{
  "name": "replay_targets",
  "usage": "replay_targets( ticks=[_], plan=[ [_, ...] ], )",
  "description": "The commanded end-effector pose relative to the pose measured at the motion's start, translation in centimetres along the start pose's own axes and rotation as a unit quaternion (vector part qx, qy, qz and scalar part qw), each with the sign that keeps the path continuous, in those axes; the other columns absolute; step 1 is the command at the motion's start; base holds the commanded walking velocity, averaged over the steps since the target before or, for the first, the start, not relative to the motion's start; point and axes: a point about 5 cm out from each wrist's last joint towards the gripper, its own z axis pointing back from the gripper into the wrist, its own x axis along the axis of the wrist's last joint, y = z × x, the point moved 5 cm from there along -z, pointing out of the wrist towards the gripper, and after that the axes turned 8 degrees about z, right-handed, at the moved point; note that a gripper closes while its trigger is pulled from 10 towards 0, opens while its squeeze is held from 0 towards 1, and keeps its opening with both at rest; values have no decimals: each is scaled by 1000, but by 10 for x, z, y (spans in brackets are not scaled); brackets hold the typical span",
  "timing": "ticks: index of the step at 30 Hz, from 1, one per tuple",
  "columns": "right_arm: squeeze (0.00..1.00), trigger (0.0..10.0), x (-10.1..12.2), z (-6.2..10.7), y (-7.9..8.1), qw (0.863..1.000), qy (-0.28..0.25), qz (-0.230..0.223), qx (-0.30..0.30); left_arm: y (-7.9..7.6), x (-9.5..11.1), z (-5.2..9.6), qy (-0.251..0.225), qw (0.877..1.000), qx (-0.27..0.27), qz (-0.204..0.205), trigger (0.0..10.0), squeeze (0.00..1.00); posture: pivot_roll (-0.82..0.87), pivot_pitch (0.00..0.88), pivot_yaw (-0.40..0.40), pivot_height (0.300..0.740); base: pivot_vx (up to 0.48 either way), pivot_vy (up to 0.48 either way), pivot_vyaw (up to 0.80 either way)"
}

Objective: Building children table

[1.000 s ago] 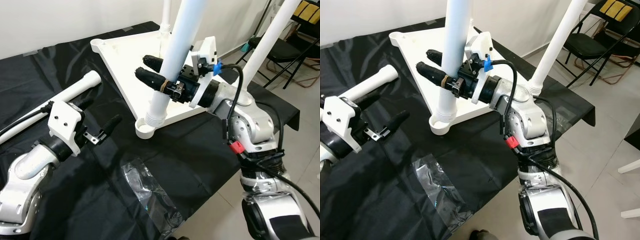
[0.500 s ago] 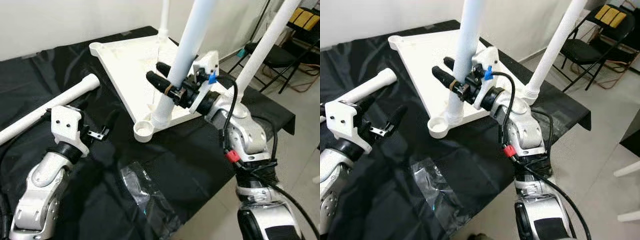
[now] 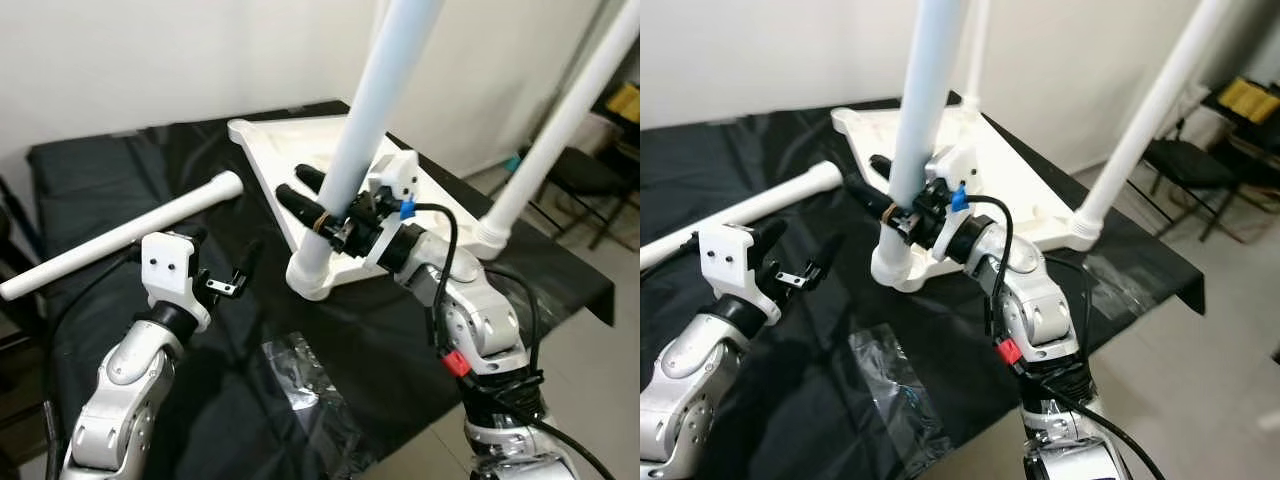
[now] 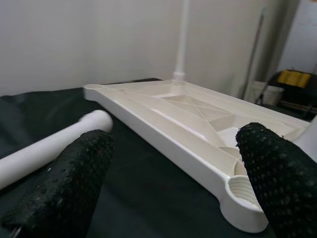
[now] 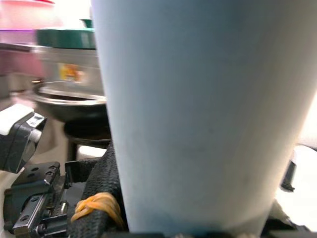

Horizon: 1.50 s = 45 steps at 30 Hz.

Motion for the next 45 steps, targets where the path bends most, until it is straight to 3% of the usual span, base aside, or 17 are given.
replay_targets(
  ticks=[1, 10, 15, 22, 37, 45],
  plan=[
    [0, 10000, 17, 0, 1, 999, -24, 13, 16, -5, -8, 1, 16, 1000, -9, 4, 10000, 0, 32, 0, -78, 740, 0, 0, 706],
    [0, 10000, 18, 3, 5, 1000, -25, 8, 16, -13, -16, 3, 33, 999, -30, -11, 10000, 0, 26, 0, -52, 740, 0, 0, 706],
    [0, 10000, 11, 3, -12, 999, -6, 8, -44, -19, -18, 3, 39, 998, -41, 2, 10000, 0, 23, 3, -43, 740, 0, -347, 124],
    [0, 10000, 3, 4, -12, 998, 6, -1, -65, -22, -21, 5, 44, 998, -44, 7, 10000, 0, 24, 6, -32, 740, 0, -439, 0],
    [0, 10000, -5, 2, -13, 995, 17, -7, -95, -21, -20, 3, 45, 998, -35, 3, 10000, 0, 27, 12, -23, 740, 0, -451, 0],
    [0, 10000, -24, 12, -9, 993, 40, -22, -112, -11, -25, 14, 58, 998, -10, 13, 10000, 0, 33, 24, -15, 740, 74, 0, 188]
  ],
)
